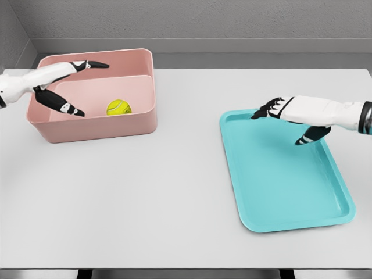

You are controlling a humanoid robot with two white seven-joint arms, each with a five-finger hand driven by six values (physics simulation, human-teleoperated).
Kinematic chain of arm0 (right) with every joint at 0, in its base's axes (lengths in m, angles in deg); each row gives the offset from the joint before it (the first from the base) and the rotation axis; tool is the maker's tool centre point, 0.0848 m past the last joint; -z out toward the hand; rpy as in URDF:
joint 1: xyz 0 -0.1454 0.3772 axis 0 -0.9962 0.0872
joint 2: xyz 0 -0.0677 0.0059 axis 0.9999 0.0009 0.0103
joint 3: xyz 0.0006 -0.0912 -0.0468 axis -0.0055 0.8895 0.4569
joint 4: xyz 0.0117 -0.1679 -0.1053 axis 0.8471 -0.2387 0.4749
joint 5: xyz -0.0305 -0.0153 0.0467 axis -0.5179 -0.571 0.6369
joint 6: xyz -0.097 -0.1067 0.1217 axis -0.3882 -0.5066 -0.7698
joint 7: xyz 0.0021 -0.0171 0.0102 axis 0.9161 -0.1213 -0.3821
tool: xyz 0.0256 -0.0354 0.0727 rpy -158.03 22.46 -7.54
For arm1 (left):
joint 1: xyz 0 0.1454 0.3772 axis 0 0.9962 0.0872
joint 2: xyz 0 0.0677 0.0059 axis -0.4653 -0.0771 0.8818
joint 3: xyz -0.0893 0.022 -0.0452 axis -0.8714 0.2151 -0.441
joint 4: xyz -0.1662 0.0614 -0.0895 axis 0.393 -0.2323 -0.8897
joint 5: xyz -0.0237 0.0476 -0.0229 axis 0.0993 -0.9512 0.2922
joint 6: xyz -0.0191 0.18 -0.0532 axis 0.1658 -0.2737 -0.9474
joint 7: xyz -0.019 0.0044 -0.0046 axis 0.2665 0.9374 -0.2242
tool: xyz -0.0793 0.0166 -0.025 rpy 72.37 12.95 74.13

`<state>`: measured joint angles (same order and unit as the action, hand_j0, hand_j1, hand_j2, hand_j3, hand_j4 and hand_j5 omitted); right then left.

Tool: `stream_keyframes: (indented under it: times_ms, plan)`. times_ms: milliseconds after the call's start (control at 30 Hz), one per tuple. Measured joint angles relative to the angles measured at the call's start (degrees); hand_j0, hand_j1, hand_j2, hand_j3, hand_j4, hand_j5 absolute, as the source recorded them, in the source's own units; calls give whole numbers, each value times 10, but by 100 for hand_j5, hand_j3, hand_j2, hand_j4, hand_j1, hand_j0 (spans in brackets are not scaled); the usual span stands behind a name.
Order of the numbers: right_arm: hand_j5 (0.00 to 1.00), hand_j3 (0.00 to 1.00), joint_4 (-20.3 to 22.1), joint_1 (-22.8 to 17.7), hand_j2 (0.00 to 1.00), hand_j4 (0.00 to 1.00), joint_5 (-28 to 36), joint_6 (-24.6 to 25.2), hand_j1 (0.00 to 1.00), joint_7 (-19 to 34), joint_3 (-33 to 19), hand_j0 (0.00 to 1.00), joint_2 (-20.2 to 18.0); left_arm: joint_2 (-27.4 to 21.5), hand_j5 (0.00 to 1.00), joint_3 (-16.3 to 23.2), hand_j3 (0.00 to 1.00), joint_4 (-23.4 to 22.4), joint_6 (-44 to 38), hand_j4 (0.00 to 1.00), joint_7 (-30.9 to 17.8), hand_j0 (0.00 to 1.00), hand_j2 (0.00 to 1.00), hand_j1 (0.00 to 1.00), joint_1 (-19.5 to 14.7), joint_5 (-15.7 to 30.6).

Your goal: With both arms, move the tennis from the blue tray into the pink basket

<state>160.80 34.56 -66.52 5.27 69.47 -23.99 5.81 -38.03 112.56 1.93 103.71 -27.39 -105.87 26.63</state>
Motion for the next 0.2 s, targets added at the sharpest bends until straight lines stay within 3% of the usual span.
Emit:
stream_keyframes:
  times_ms: [200]
  plan:
    - [100,100,0,-12,100,100,31,0,100,0,-2,100,-31,-35,100,-1,100,28,0,100,1,100,100,100,10,2]
